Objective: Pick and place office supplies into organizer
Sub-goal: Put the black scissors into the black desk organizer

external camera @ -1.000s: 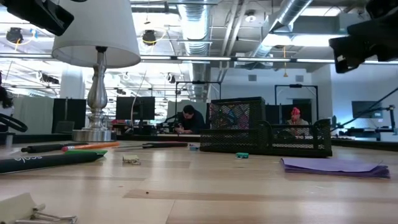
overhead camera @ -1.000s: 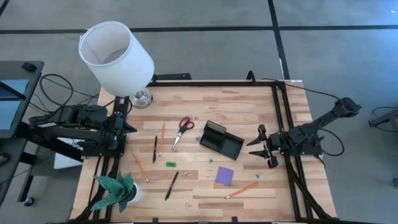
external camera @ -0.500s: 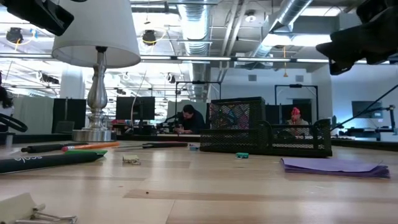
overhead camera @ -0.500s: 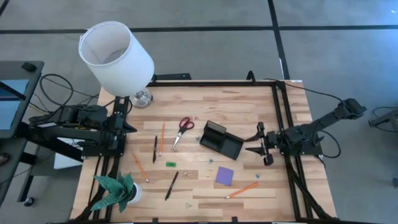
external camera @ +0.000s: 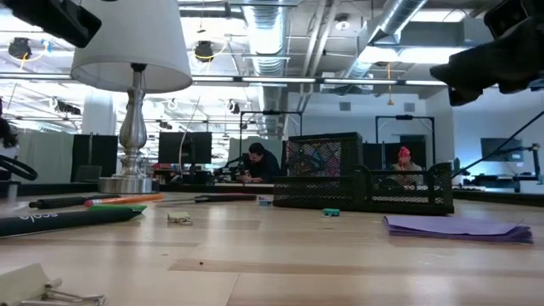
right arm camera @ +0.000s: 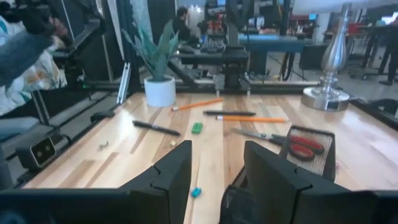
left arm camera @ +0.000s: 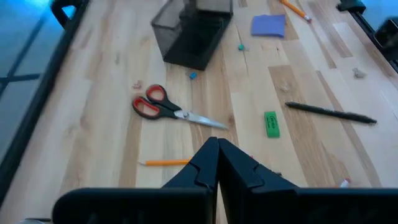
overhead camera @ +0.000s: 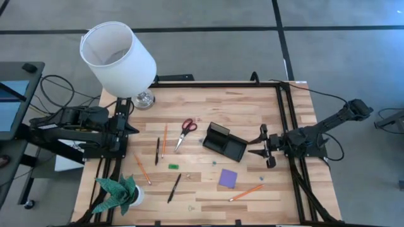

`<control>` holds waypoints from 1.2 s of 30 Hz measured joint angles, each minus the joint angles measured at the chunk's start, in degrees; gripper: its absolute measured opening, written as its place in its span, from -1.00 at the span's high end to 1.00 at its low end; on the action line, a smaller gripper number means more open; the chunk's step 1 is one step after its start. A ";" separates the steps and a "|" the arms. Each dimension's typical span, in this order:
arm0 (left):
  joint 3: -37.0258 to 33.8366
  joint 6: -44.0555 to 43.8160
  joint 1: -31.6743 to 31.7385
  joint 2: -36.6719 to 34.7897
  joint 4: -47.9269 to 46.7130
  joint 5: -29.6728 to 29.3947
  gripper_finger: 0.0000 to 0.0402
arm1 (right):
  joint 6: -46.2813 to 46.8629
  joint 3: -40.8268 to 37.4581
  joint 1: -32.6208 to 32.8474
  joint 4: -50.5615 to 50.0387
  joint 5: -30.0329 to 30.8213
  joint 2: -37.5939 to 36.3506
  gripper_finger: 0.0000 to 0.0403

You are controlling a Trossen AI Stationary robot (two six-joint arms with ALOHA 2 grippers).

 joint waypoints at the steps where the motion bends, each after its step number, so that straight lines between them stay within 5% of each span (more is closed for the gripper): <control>1: -0.19 -0.90 0.02 0.02 2.75 -0.54 1.00 | -0.49 0.00 -0.01 0.69 0.00 -0.01 0.28; 7: -2.88 -2.68 0.00 1.39 28.84 -2.09 1.00 | -5.89 0.00 0.00 6.37 0.00 -0.01 0.21; 12: -2.96 -4.67 0.02 4.23 41.19 -2.08 1.00 | -6.40 0.00 0.00 8.62 -0.03 -0.01 0.16; 20: -2.98 -10.43 0.02 10.97 43.04 -0.12 1.00 | -6.40 0.02 0.00 12.54 -0.13 -0.01 0.16; 26: -3.07 -13.63 -0.45 25.05 38.01 3.08 0.98 | -6.48 1.68 0.00 13.62 -0.20 0.39 0.16; 36: -3.07 -8.53 -0.57 43.95 37.23 -12.58 0.71 | -9.43 2.38 -1.04 13.45 0.00 3.83 0.14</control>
